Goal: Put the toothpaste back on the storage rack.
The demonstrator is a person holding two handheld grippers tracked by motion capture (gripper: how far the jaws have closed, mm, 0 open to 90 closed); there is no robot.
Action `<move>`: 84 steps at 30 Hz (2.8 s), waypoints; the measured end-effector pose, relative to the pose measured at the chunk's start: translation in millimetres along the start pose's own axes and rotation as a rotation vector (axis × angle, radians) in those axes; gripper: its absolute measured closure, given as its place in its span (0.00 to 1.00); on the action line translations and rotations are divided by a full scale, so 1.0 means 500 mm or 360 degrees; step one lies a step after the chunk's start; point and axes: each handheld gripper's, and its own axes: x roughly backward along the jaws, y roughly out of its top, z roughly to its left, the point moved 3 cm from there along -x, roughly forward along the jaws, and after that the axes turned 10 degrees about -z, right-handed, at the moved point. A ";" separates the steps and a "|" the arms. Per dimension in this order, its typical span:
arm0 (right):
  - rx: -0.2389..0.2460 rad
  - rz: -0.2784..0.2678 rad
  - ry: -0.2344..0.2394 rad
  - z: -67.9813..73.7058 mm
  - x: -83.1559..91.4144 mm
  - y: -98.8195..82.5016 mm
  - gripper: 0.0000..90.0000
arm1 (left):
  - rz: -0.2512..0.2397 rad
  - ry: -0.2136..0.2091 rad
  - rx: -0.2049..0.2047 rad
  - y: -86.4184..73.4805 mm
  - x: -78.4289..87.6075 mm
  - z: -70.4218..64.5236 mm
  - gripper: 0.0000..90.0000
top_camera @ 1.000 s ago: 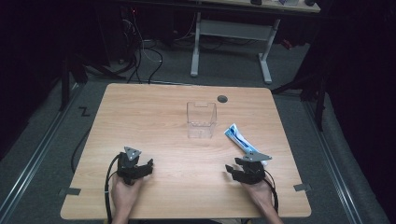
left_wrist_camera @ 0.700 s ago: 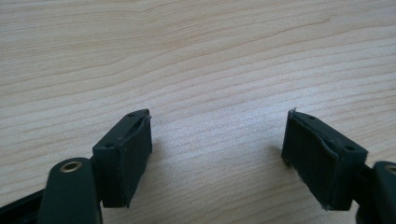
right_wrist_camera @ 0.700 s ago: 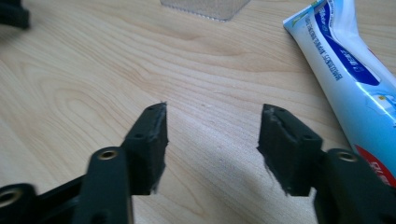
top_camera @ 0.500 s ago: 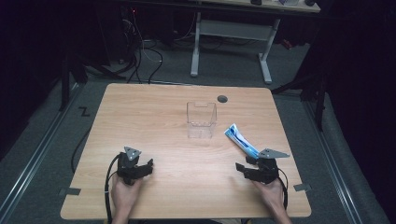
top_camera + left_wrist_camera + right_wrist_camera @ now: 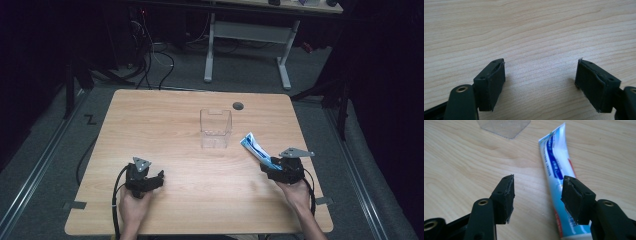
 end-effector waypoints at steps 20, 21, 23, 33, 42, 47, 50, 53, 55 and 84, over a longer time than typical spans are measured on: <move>0.0173 0.0265 -0.0074 -0.019 -0.112 0.063 0.52 | 0.0001 0.0000 -0.0002 0.000 0.000 0.000 0.27; 0.0173 0.0265 -0.0074 -0.019 -0.112 0.063 0.52 | 0.0001 -0.0001 -0.0002 0.000 0.000 0.000 0.27; 0.0193 0.0296 -0.0088 -0.022 -0.123 0.063 0.52 | 0.0001 -0.0001 -0.0001 0.000 0.000 0.000 0.27; 0.0230 0.0443 -0.0110 -0.026 -0.160 0.065 0.48 | 0.0001 0.0000 -0.0001 0.000 0.000 0.000 0.27; 0.0260 0.0589 -0.0150 -0.032 -0.183 0.065 0.49 | 0.0000 -0.0001 0.0000 0.000 0.000 0.000 0.27; 0.0247 0.0633 -0.0155 -0.038 -0.193 0.063 0.51 | 0.0002 -0.0001 -0.0001 0.000 0.000 0.000 0.27; 0.0220 0.0656 -0.0129 -0.042 -0.197 0.066 0.51 | 0.0002 -0.0002 -0.0001 0.000 0.000 0.000 0.27; 0.0163 0.0664 -0.0111 -0.048 -0.197 0.066 0.52 | 0.0001 -0.0002 -0.0002 0.000 0.000 0.000 0.27; 0.0103 0.0668 -0.0090 -0.054 -0.198 0.065 0.52 | 0.0001 -0.0001 -0.0001 0.000 0.000 0.000 0.27; 0.0034 0.0711 0.0075 -0.065 -0.171 0.082 0.79 | 0.0002 -0.0003 -0.0003 0.000 0.000 0.000 0.27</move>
